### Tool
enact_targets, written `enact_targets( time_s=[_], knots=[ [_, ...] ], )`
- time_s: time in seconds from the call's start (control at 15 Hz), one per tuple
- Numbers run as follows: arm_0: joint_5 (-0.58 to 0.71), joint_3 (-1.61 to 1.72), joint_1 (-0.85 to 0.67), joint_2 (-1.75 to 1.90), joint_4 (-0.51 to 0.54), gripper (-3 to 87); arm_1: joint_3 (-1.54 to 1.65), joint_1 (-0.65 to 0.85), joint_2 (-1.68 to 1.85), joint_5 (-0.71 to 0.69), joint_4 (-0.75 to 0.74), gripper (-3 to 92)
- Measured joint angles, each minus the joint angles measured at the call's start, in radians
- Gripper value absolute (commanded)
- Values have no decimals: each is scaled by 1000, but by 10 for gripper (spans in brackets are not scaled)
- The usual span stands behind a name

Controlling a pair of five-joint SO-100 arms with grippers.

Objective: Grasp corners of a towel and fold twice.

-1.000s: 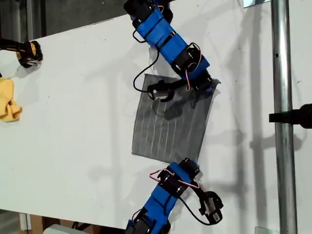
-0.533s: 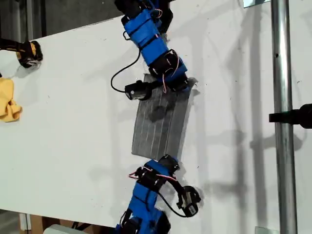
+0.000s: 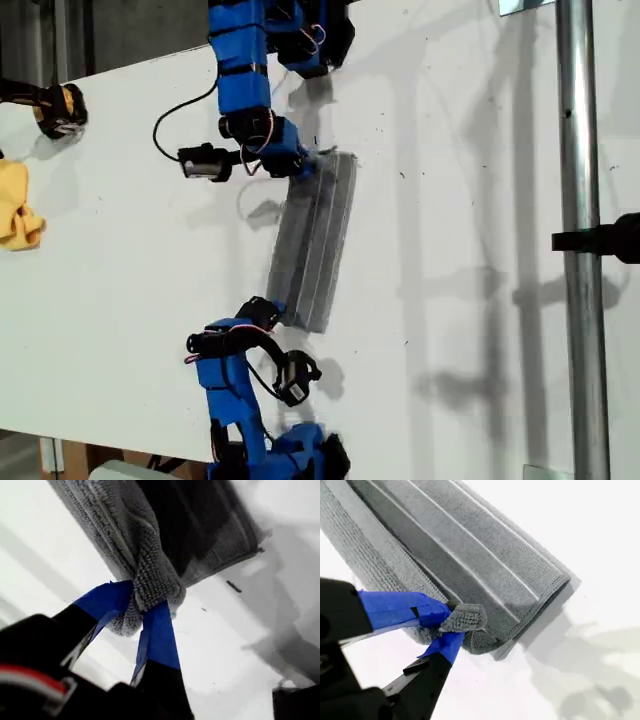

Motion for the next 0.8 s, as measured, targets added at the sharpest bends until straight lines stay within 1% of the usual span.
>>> enact_targets(
  time_s=[0.2, 0.33, 0.67, 0.8],
  knots=[
    [31, -67, -23, -77, -3, -16, 123, 118, 161, -69, -5, -2],
    [34, -69, -20, -89, -6, -16, 190, 126, 204, -77, -38, -2],
    [-37, -31, 58, -109, -11, -16, 236, -48, 95, 17, -176, -2],
    [-67, -11, 86, -140, -23, -16, 249, -87, 29, 40, -235, -2]
  ],
)
